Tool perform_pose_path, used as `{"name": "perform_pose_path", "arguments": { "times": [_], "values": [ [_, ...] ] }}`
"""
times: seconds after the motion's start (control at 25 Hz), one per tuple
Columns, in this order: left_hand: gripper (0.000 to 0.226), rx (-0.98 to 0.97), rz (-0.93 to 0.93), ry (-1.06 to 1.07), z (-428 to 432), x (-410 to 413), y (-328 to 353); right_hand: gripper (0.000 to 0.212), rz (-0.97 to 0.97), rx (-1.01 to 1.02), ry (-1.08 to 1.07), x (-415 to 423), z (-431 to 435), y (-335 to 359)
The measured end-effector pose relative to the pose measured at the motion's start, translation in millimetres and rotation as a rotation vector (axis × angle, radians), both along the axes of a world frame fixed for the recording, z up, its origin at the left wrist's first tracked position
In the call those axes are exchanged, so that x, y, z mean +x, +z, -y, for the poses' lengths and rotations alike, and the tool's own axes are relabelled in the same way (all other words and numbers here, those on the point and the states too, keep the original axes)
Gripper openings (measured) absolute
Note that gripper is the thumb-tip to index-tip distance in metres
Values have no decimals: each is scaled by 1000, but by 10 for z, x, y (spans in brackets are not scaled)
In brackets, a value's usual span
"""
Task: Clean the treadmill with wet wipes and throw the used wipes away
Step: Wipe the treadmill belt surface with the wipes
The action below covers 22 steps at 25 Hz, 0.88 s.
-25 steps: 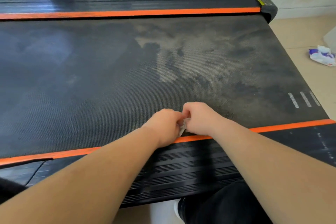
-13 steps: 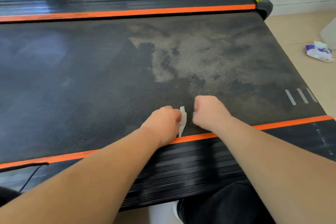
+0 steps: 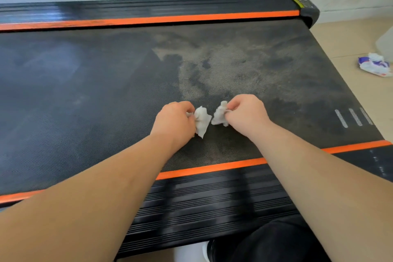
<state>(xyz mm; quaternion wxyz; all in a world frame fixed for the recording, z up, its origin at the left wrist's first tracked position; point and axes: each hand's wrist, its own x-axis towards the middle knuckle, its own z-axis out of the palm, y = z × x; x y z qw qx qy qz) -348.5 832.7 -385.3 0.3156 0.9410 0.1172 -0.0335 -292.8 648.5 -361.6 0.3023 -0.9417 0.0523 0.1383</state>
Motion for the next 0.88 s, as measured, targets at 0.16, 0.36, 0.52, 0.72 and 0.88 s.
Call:
{"name": "perform_pose_path", "arguments": {
  "times": [0.16,0.36,0.52,0.72,0.88],
  "values": [
    [23,212,-77,56,-105,-56,28,37,-11,-182,-45,30,119,102],
    [39,318,76,-376,-79,-130,-38,38,134,-106,301,-55,-71,-57],
    [32,381,-15,-523,-4,-128,-233,27,39,-210,392,-3,-157,-197],
    [24,340,-9,-471,-188,132,-344,14,-71,-307,503,444,-190,-162],
    [20,308,41,-423,-323,471,-342,13,-229,-217,549,882,-335,-71]
  ]
}}
